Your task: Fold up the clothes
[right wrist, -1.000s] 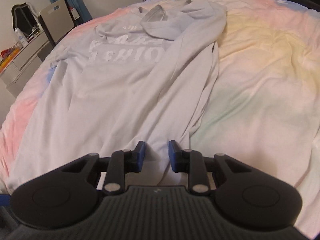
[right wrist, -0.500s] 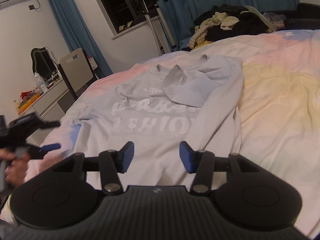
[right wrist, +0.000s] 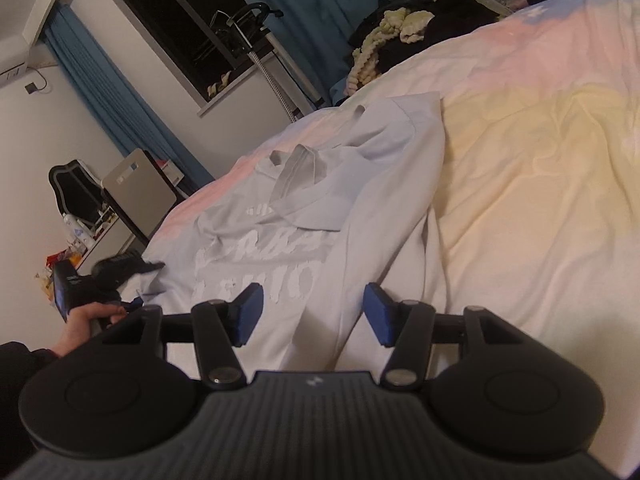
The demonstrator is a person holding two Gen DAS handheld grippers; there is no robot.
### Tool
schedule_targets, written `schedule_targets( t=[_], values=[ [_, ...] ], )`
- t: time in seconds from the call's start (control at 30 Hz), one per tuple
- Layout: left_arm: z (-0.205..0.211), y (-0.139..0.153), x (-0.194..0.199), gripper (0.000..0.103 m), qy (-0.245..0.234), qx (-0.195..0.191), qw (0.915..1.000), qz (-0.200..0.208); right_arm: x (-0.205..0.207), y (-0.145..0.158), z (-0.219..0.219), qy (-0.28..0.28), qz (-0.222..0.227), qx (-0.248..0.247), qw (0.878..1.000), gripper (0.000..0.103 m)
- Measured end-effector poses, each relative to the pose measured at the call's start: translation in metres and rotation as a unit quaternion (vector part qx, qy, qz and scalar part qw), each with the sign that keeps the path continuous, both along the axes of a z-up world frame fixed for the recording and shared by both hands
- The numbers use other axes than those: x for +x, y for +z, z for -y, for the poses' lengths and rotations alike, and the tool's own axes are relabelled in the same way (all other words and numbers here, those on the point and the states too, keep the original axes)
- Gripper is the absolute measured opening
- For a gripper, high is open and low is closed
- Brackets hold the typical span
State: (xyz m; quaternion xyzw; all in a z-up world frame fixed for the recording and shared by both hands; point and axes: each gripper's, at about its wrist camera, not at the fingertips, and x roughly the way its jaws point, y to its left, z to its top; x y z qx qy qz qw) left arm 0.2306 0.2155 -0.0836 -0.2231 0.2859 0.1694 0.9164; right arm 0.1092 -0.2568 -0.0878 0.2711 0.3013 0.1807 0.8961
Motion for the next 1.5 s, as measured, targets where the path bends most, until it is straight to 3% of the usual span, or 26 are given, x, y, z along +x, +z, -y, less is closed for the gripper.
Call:
schedule_targets(
  t=[0.03,0.13,0.2,0.27,0.37,0.47,0.57,0.6,0.73,0.8,0.87,0.93,1.1,1.17,1.27,1.33,1.4,1.5],
  values=[
    [0.006,0.006,-0.001,0.008,-0.005,0.017,0.9998,0.011,0.001,0.000,0.000,0.000,-0.002,0.002,1.000,0.057],
    [0.039,0.035,-0.003,0.008,-0.026,0.108,0.9928,0.046,-0.001,0.001,0.000,-0.001,-0.003,0.007,1.000,0.057],
    [0.076,0.055,-0.003,0.008,-0.084,0.178,0.9783,0.066,-0.003,0.003,0.001,-0.005,-0.003,0.009,1.000,0.057],
    [0.120,0.071,-0.003,0.008,-0.167,0.225,0.9561,0.087,-0.005,0.004,0.004,-0.010,-0.004,0.014,1.000,0.057],
    [0.185,0.082,-0.009,0.008,-0.276,0.247,0.9245,0.092,-0.005,0.006,0.011,-0.024,-0.002,0.022,0.999,0.057],
    [0.246,0.076,-0.022,0.008,-0.344,0.269,0.8955,0.089,-0.005,0.007,0.024,-0.046,0.000,0.038,0.998,0.057],
    [0.286,0.053,-0.024,0.013,-0.377,0.283,0.8803,0.055,-0.006,0.004,0.035,-0.063,-0.004,0.049,0.997,0.057],
    [0.294,0.043,-0.020,0.020,-0.384,0.283,0.8784,0.035,-0.006,0.003,0.038,-0.065,-0.006,0.053,0.996,0.057],
    [0.302,0.022,-0.023,0.068,-0.390,0.269,0.8806,0.000,-0.012,0.002,0.044,-0.066,-0.008,0.057,0.996,0.057],
    [0.296,0.024,-0.032,0.075,-0.400,0.263,0.8779,0.007,-0.015,0.004,0.044,-0.065,-0.009,0.063,0.996,0.057],
    [0.289,0.028,-0.041,0.076,-0.412,0.256,0.8741,0.015,-0.017,0.005,0.043,-0.060,-0.010,0.073,0.995,0.057],
    [0.279,0.036,-0.042,0.077,-0.413,0.244,0.8769,0.027,-0.018,0.007,0.039,-0.051,-0.014,0.080,0.995,0.057],
    [0.255,0.057,-0.012,0.077,-0.373,0.132,0.9168,0.053,-0.018,0.012,0.030,-0.041,-0.004,0.066,0.997,0.057],
    [0.258,0.056,0.009,0.077,-0.346,0.114,0.9303,0.039,-0.016,0.011,0.030,-0.045,-0.004,0.058,0.997,0.057],
    [0.264,0.046,0.041,0.066,-0.304,0.111,0.9461,-0.002,-0.013,0.006,0.032,-0.051,-0.009,0.047,0.998,0.057],
    [0.267,0.037,0.061,0.008,-0.284,0.104,0.9519,-0.047,-0.012,0.003,0.032,-0.051,-0.013,0.043,0.998,0.057],
    [0.273,0.035,0.076,0.002,-0.278,0.097,0.9527,-0.075,-0.011,0.000,0.031,-0.049,-0.013,0.040,0.998,0.057],
    [0.287,0.048,0.083,0.002,-0.295,0.099,0.9487,-0.053,-0.009,-0.001,0.028,-0.044,-0.011,0.035,0.998,0.057]
  ],
)
